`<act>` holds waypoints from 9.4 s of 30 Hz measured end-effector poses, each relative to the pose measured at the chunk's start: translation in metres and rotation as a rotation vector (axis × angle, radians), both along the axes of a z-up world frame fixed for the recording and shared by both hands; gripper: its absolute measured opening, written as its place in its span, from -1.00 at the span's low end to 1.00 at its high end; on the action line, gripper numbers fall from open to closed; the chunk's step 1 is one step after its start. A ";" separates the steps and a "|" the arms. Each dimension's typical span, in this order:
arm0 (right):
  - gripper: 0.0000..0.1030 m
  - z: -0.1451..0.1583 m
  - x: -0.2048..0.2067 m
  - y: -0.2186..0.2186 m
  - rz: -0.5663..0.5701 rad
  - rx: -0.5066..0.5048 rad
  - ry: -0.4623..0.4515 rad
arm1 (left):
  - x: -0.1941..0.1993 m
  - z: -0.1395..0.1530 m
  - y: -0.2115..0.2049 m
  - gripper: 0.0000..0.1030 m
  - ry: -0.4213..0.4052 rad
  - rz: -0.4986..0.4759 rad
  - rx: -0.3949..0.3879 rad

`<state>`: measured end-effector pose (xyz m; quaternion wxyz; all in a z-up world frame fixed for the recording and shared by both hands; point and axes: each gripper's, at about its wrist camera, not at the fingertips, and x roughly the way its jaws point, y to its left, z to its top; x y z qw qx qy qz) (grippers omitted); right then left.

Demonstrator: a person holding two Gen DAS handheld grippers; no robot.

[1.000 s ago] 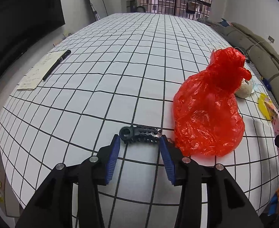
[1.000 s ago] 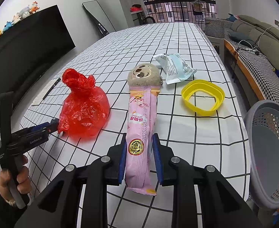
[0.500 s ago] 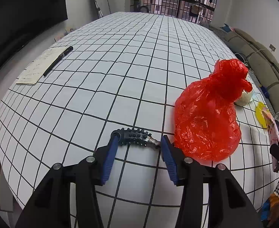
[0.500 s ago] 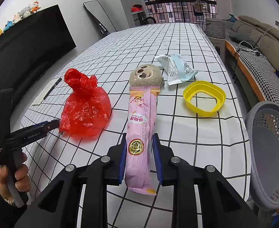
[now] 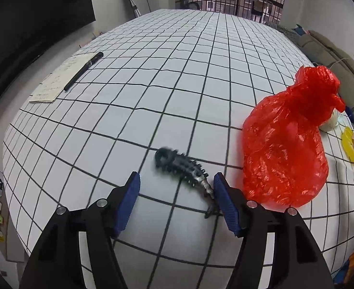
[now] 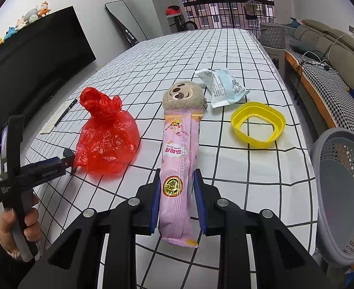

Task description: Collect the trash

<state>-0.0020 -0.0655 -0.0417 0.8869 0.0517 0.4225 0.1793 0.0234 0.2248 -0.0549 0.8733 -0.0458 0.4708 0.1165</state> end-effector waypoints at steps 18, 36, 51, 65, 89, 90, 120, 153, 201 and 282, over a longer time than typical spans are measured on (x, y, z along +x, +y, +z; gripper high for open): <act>-0.51 -0.002 0.001 0.001 0.001 0.003 0.001 | 0.004 0.000 0.002 -0.61 -0.028 -0.021 -0.048; -0.51 0.012 -0.012 -0.020 -0.025 0.028 -0.039 | -0.016 0.067 -0.043 -0.62 -0.189 -0.107 0.013; -0.51 0.020 -0.044 -0.153 -0.309 0.048 -0.068 | 0.006 0.096 -0.247 -0.62 -0.248 -0.556 -0.123; -0.51 -0.020 -0.051 -0.274 -0.530 0.052 0.017 | 0.022 0.025 -0.420 -0.61 -0.059 -0.812 -0.078; -0.12 -0.037 -0.054 -0.293 -0.566 0.070 0.025 | 0.029 0.014 -0.425 0.23 -0.038 -0.755 -0.077; -0.12 -0.036 -0.054 -0.292 -0.566 0.070 0.025 | 0.028 0.015 -0.423 0.24 -0.040 -0.753 -0.079; 0.21 0.021 -0.060 -0.199 -0.422 0.018 -0.106 | 0.003 0.080 -0.273 0.50 -0.228 -0.507 -0.076; 0.27 0.072 -0.119 -0.114 -0.543 -0.115 -0.175 | -0.040 0.098 -0.090 0.72 -0.308 -0.401 -0.061; 0.35 0.005 0.046 -0.083 -0.191 0.043 0.012 | 0.054 0.020 -0.099 0.78 -0.053 -0.185 -0.013; 0.32 -0.026 0.098 -0.050 -0.115 -0.204 0.100 | 0.045 0.058 -0.113 -0.81 -0.164 -0.290 -0.081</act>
